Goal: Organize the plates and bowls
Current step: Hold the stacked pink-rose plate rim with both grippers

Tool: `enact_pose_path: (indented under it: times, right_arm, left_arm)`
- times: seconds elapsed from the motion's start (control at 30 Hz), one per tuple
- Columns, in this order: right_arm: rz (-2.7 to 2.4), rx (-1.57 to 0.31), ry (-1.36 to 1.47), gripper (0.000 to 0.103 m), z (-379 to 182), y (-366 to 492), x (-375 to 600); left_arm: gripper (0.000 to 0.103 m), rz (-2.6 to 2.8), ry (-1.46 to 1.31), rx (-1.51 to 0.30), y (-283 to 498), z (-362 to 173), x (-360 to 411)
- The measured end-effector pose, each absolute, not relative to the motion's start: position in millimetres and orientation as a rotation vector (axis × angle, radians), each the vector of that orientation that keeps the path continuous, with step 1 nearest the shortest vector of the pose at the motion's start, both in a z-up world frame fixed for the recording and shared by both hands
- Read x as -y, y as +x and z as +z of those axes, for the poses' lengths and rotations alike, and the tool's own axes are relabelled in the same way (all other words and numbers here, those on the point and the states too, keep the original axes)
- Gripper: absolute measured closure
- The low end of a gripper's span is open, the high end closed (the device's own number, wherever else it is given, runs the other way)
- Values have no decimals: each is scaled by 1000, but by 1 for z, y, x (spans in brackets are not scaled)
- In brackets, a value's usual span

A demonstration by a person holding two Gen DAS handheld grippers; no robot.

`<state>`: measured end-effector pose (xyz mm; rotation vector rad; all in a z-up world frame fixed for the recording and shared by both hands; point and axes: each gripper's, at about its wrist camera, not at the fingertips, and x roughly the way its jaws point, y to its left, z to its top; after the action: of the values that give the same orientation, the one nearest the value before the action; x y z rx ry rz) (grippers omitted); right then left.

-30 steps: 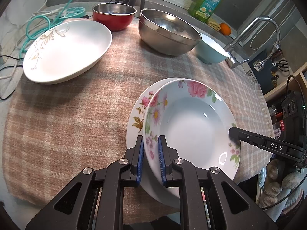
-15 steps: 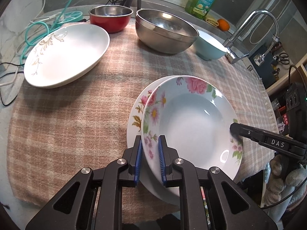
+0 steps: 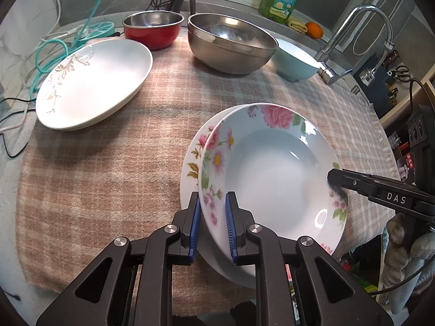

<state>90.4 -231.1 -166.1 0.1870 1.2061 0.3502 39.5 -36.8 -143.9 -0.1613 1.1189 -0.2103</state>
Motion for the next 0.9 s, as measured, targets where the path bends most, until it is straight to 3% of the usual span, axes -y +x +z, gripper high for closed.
enact_pose_path:
  times: [0.9]
  right_arm:
    - [338, -1209, 167, 88, -166, 91, 228]
  left_arm:
    - [83, -205, -132, -1119, 39, -143, 41]
